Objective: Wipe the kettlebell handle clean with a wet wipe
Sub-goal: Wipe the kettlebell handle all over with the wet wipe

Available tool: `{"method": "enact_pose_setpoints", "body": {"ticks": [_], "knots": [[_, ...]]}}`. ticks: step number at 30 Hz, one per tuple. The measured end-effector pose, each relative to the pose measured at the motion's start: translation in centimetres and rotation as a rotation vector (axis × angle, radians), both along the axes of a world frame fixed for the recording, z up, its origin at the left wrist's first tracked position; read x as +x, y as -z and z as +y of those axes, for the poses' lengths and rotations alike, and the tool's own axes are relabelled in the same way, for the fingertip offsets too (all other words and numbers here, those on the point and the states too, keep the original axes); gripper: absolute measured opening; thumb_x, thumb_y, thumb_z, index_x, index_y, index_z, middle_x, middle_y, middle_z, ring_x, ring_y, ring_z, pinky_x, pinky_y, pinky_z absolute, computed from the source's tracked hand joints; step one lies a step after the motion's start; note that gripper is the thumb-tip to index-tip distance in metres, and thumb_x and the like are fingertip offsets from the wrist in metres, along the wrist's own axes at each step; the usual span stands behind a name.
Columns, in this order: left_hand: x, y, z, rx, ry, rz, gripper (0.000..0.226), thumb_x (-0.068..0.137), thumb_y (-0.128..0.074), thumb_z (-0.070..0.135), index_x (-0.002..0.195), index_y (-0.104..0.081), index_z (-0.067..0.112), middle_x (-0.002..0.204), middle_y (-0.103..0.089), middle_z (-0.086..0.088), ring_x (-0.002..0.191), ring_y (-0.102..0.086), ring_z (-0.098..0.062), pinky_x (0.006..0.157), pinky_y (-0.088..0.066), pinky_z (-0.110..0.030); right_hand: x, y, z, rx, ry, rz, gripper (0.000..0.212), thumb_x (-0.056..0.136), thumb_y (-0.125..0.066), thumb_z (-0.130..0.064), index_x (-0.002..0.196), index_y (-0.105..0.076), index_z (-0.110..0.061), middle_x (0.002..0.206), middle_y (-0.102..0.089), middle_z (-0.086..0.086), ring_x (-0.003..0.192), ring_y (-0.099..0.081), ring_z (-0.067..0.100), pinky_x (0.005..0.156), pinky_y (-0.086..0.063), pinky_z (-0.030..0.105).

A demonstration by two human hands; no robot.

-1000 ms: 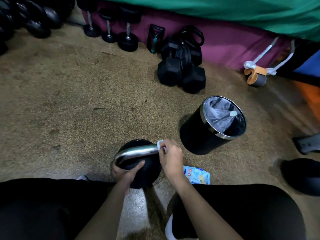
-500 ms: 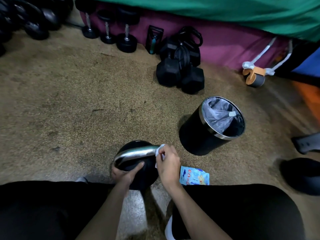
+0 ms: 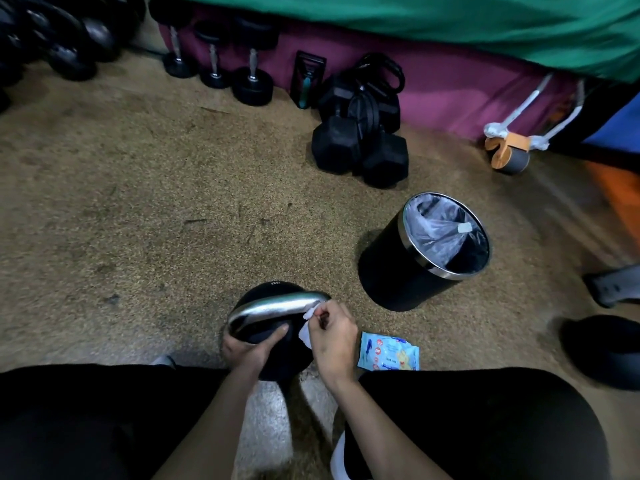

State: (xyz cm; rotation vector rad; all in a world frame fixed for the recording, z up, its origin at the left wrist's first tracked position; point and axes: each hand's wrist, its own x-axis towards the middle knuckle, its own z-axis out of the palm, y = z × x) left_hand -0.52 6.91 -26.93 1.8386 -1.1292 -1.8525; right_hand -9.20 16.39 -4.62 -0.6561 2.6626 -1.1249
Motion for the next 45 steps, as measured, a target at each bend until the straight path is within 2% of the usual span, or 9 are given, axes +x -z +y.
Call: {"method": "enact_pose_setpoints", "body": {"ticks": [6, 9, 13, 18, 23, 28, 35, 41, 45], "knots": [[0.0, 0.3, -0.1, 0.015, 0.039, -0.021, 0.181, -0.003, -0.092, 0.084, 0.159, -0.027, 0.035, 0.165, -0.047, -0.010, 0.148, -0.053, -0.035, 0.118, -0.049, -0.058, 0.6, 0.4, 0.2, -0.072, 0.056, 0.016, 0.016, 0.079, -0.060, 0.001, 0.079, -0.060, -0.015, 0.081, -0.053, -0.005, 0.065, -0.048, 0.000, 0.065, -0.031, 0.003], [0.1, 1.1, -0.1, 0.004, 0.031, -0.016, 0.177, -0.001, -0.093, 0.084, 0.158, -0.030, 0.036, 0.163, -0.050, -0.009, 0.147, -0.055, -0.034, 0.117, -0.051, -0.057, 1.0, 0.1, -0.1, -0.091, 0.008, 0.054, 0.015, 0.081, -0.058, 0.000, 0.083, -0.063, -0.014, 0.082, -0.051, -0.005, 0.070, -0.047, 0.005, 0.067, -0.033, 0.009], [-0.1, 2.1, -0.1, -0.032, 0.000, -0.016, 0.172, -0.001, -0.095, 0.083, 0.154, -0.034, 0.038, 0.157, -0.056, -0.007, 0.141, -0.061, -0.031, 0.113, -0.055, -0.056, 0.6, 0.0, -0.2, -0.126, -0.013, 0.069, 0.013, 0.083, -0.060, -0.001, 0.086, -0.068, -0.011, 0.081, -0.052, -0.005, 0.071, -0.050, 0.005, 0.065, -0.035, 0.007], [-0.1, 2.2, -0.1, -0.015, 0.007, -0.027, 0.170, 0.002, -0.098, 0.080, 0.152, -0.028, 0.044, 0.158, -0.054, -0.007, 0.141, -0.060, -0.033, 0.112, -0.055, -0.058, 0.2, 0.1, 0.2, -0.120, -0.017, 0.096, 0.016, 0.082, -0.062, 0.001, 0.089, -0.071, -0.009, 0.085, -0.060, 0.000, 0.070, -0.056, 0.007, 0.071, -0.044, 0.015], [-0.2, 6.3, -0.4, 0.057, -0.002, -0.032, 0.160, 0.009, -0.103, 0.075, 0.148, -0.028, 0.053, 0.155, -0.059, -0.004, 0.130, -0.069, -0.031, 0.101, -0.061, -0.058, -0.4, -1.0, -0.8, -0.073, -0.119, 0.122, 0.017, 0.087, -0.058, -0.005, 0.097, -0.072, -0.008, 0.091, -0.062, 0.005, 0.078, -0.060, 0.011, 0.077, -0.038, 0.009], [0.1, 1.0, 0.3, -0.012, 0.010, -0.002, 0.167, 0.009, -0.102, 0.076, 0.155, -0.028, 0.042, 0.162, -0.050, -0.005, 0.145, -0.057, -0.030, 0.117, -0.051, -0.055, -1.9, -1.3, -0.9, 0.034, -0.114, 0.123, 0.018, 0.088, -0.055, -0.002, 0.094, -0.072, -0.002, 0.089, -0.061, 0.011, 0.076, -0.062, 0.023, 0.076, -0.039, 0.014], [0.0, 0.6, 0.2, 0.046, 0.043, -0.072, 0.177, 0.001, -0.096, 0.081, 0.157, -0.020, 0.045, 0.166, -0.046, -0.005, 0.146, -0.056, -0.032, 0.112, -0.054, -0.058, -2.2, -2.1, -2.4, 0.177, -0.309, 0.130, 0.023, 0.089, -0.051, -0.005, 0.096, -0.072, -0.006, 0.092, -0.061, 0.010, 0.083, -0.058, 0.025, 0.077, -0.042, 0.027], [0.0, 4.2, -0.2, 0.059, 0.051, -0.059, 0.158, 0.015, -0.105, 0.074, 0.153, -0.031, 0.046, 0.161, -0.053, -0.001, 0.140, -0.061, -0.028, 0.112, -0.055, -0.053, -4.4, -2.7, -2.6, 0.433, -0.350, 0.095, 0.026, 0.088, -0.048, -0.003, 0.096, -0.070, -0.014, 0.095, -0.069, 0.011, 0.089, -0.062, 0.030, 0.079, -0.048, 0.031], [0.0, 3.9, 0.0, 0.077, 0.034, -0.063, 0.168, 0.008, -0.101, 0.078, 0.156, -0.034, 0.039, 0.158, -0.056, -0.001, 0.138, -0.063, -0.027, 0.111, -0.056, -0.051, -4.0, -3.8, -2.9, 0.483, -0.456, 0.113, 0.025, 0.087, -0.051, -0.006, 0.098, -0.070, -0.017, 0.094, -0.069, 0.011, 0.088, -0.062, 0.031, 0.078, -0.048, 0.030]]}}
